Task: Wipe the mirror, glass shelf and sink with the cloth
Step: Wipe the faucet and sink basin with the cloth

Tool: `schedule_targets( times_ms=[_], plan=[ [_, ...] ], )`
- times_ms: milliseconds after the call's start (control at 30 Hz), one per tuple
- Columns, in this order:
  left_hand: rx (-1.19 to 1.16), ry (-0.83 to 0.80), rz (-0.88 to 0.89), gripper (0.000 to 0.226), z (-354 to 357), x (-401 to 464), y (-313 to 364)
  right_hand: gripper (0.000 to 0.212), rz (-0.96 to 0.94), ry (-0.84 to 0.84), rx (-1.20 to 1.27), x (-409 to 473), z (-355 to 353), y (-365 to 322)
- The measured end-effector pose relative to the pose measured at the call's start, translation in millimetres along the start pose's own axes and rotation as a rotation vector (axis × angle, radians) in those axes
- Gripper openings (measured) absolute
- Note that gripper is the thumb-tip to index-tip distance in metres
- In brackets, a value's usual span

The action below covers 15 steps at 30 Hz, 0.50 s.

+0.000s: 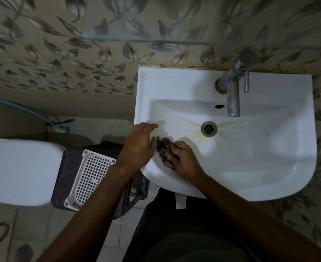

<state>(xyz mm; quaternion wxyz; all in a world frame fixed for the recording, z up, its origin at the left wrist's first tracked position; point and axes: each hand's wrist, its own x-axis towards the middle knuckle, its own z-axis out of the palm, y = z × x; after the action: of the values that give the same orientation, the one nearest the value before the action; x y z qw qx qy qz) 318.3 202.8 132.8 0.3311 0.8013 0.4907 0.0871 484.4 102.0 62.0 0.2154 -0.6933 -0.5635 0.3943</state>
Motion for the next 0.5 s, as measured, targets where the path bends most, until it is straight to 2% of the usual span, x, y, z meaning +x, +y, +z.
schedule_targets(
  times_ms=[100,167,400,500],
  plan=[
    [0.008,0.018,-0.009,0.042,-3.7,-2.3,-2.6,0.030,0.005,-0.054,-0.104,-16.1,-9.1,19.4],
    [0.016,0.032,-0.016,0.042,-5.7,-4.3,-3.2,0.029,0.030,-0.039,-0.089,-13.6,-7.8,17.8],
    [0.046,0.079,-0.045,0.046,-9.0,-9.9,-7.0,0.026,0.122,0.295,0.101,64.4,17.0,-16.1],
    [0.069,0.078,-0.032,0.048,-8.8,-10.3,-8.1,0.029,0.092,0.231,0.114,60.1,14.7,-20.2]
  ],
)
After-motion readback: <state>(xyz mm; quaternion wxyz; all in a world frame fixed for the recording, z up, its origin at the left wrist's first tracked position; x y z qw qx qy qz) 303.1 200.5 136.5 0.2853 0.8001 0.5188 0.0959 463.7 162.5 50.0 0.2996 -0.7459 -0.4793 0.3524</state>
